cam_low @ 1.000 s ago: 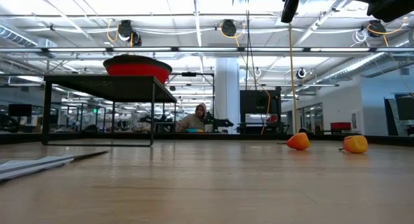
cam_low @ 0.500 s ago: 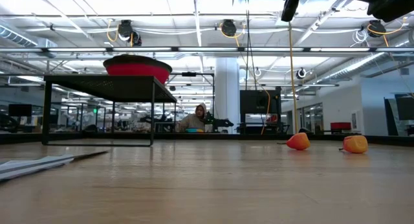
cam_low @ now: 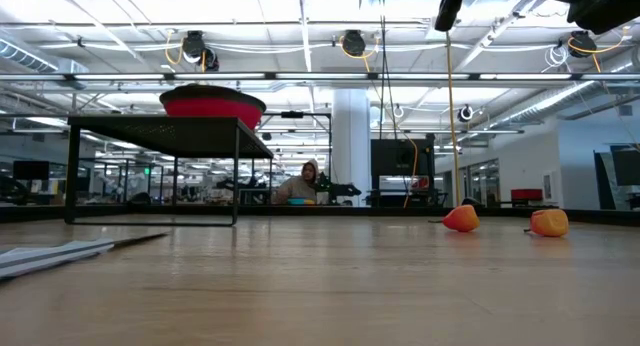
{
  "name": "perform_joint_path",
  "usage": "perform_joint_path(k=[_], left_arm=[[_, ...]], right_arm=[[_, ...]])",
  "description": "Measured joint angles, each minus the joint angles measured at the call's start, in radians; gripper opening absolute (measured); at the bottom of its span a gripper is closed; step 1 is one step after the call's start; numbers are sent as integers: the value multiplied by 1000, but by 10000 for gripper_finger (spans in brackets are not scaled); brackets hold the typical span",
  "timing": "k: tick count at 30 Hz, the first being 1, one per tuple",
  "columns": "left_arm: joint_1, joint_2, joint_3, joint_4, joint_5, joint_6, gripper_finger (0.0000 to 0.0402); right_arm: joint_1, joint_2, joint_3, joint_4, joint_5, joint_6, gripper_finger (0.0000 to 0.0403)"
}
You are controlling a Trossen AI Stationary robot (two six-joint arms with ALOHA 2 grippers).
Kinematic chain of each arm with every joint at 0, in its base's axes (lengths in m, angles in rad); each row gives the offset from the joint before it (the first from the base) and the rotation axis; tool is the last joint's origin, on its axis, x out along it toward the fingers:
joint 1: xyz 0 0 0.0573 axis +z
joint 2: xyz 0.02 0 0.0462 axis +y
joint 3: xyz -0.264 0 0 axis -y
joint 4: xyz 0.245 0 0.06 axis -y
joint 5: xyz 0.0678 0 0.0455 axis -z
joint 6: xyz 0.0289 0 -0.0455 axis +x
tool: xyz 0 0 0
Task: Pick & Place Fruit
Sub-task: Put the peach into the red strainer bowl on the shelf
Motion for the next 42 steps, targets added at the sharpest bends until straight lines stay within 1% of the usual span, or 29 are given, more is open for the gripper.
perform_joint_path(k=[5, 8, 25, 28, 30, 35, 37, 42], left_arm=[[0, 0, 0, -2, 0, 3, 155], [0, 0, 0, -2, 0, 3, 138], [0, 0, 0, 3, 26, 16, 129], [4, 0, 0, 4, 28, 19, 106], [12, 0, 0, 3, 30, 18, 82], [31, 0, 0, 4, 81, 18, 15], [37, 0, 0, 4, 97, 18, 6], [43, 0, 0, 0, 104, 19, 2]], right_arm=[[0, 0, 0, 0, 1, 0, 107], [0, 0, 0, 0, 2, 0, 108], [-25, 0, 0, 8, 3, 0, 107], [-25, 0, 0, 8, 2, 0, 108], [-25, 0, 0, 8, 2, 0, 106], [-26, 0, 0, 8, 2, 0, 107], [-26, 0, 0, 8, 2, 0, 106], [-39, 0, 0, 8, 0, 0, 108]])
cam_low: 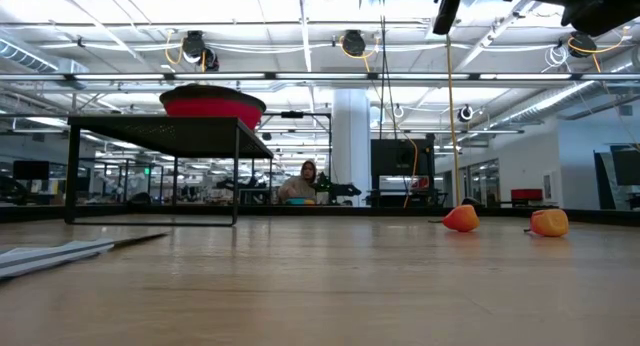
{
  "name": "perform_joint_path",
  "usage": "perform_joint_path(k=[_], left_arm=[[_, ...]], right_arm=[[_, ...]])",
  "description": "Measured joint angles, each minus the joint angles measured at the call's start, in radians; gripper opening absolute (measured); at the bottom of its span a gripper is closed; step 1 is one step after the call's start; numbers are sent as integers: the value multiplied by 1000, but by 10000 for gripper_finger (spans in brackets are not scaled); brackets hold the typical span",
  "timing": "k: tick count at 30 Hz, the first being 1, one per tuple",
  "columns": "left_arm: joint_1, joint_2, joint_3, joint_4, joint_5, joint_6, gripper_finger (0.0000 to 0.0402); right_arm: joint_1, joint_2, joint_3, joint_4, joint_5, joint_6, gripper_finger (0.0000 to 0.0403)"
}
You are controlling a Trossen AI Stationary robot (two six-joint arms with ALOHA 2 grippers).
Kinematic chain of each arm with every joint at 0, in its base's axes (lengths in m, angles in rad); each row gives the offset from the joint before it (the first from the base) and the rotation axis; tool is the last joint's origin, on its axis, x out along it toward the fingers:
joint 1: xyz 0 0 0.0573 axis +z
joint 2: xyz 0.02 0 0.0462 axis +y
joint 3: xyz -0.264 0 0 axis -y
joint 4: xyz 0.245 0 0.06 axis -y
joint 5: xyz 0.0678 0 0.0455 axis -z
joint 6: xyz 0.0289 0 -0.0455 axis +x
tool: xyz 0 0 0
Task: Pick & Place Fruit
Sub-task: Put the peach into the red strainer bowl on the shelf
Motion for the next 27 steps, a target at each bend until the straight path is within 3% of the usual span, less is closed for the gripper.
perform_joint_path(k=[9, 21, 27], left_arm=[[8, -2, 0, -21, 10, -1, 1], [17, -27, -2, -111, 25, 0, 0], [37, -132, -2, -330, -101, 37, 0]], right_arm=[[-6, 1, 0, -4, 2, 0, 120], [-6, 0, 0, -55, 2, 3, 218], [-6, 0, 0, -192, 2, 4, 239]])
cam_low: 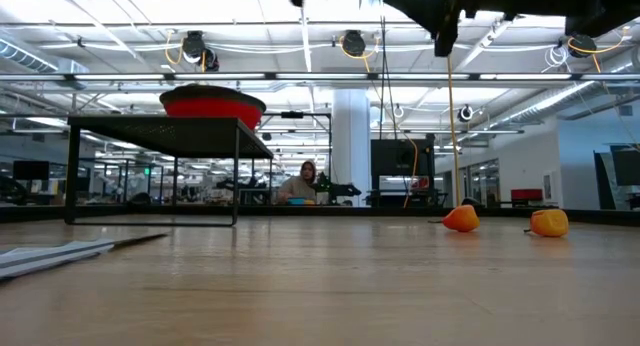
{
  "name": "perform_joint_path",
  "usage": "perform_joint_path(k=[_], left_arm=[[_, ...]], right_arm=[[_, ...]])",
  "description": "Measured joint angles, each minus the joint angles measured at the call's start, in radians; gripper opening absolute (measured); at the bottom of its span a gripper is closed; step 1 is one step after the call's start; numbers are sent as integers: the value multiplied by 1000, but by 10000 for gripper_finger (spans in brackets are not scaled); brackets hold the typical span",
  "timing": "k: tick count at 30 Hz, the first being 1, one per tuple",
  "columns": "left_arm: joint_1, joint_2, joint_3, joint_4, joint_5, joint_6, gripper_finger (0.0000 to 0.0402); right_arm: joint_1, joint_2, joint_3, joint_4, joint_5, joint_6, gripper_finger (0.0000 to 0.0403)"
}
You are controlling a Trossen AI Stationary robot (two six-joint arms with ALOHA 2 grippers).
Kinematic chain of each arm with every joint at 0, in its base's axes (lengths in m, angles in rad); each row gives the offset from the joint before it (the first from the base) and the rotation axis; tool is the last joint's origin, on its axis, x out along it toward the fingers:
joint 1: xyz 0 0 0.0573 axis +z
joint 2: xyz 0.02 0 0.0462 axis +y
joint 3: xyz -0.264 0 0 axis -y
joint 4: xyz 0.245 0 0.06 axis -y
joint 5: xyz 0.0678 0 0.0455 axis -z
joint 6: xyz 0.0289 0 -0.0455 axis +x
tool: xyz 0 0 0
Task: Pick & Place Fruit
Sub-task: Put the peach into the red strainer bowl on the shelf
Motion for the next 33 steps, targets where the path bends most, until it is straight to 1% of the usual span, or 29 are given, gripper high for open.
perform_joint_path(k=[3, 6, 8, 11, 16, 20, 22, 25, 29, 33], left_arm=[[13, -65, 0, -109, -102, 29, 0], [28, -127, 0, -198, -219, 51, 0], [41, -170, 0, -277, -304, 61, 0], [68, -222, 1, -351, -421, 69, 0], [142, -281, 1, -443, -558, 71, 0], [235, -302, 1, -482, -571, 46, 0], [287, -303, 1, -513, -538, 31, 0], [367, -303, 1, -565, -474, -8, 0], [448, -284, 1, -643, -393, -55, 0], [509, -281, 1, -717, -386, -102, 0]], right_arm=[[0, 0, 0, -57, 0, 3, 226], [0, 0, 0, -88, 0, 3, 198], [0, 0, 0, -89, 0, 2, 173], [0, 0, 0, -89, 0, -13, 131], [0, 0, 0, -87, -2, -23, 65], [0, 0, 0, -87, -3, -26, 18], [0, 0, 0, -87, -4, -26, 5], [0, 0, 0, -87, -30, -24, 6], [0, 0, 0, -87, -30, -24, 1], [0, 0, 0, -87, -30, -23, 1]])
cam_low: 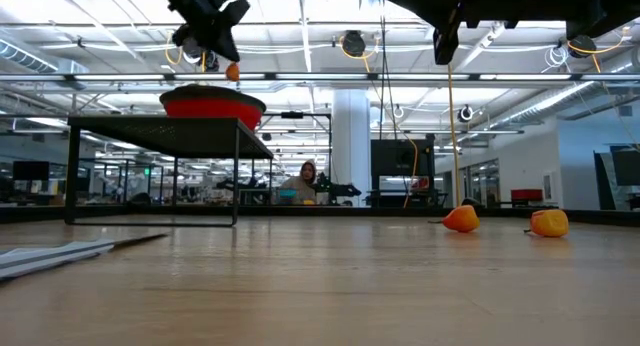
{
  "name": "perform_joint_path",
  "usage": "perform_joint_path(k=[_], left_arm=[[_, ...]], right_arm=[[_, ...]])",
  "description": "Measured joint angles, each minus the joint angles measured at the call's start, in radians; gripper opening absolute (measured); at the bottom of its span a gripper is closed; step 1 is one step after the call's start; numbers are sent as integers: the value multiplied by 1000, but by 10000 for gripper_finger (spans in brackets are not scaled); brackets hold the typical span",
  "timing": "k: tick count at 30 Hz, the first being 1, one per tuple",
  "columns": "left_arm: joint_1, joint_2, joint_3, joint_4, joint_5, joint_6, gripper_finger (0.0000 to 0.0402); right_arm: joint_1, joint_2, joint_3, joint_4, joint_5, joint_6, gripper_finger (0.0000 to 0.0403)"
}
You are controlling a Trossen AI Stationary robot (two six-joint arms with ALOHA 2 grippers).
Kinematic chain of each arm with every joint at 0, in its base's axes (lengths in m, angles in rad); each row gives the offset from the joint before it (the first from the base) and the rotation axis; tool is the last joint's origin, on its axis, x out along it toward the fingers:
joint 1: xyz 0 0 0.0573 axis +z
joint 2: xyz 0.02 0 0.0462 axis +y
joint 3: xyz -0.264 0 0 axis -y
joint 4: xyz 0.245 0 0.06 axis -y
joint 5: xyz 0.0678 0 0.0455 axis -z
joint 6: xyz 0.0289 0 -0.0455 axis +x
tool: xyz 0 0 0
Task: Pick & Place Fruit
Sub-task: Put the peach into the red strainer bowl on the shelf
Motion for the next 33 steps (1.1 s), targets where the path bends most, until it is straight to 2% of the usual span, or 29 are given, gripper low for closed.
perform_joint_path(k=[11, 14, 20, 33], left_arm=[[133, 1, 0, -163, -62, -96, 0], [157, 7, 0, -170, -91, -92, 0], [204, 40, 0, -169, -77, -94, 0], [225, 121, 0, -128, -64, -81, 0]], right_arm=[[0, 0, 0, 0, 0, 0, 1], [0, 0, 0, 0, 0, 0, 1], [0, 0, 0, 0, 0, 0, 1], [0, 0, 0, 0, 0, 0, 0]])
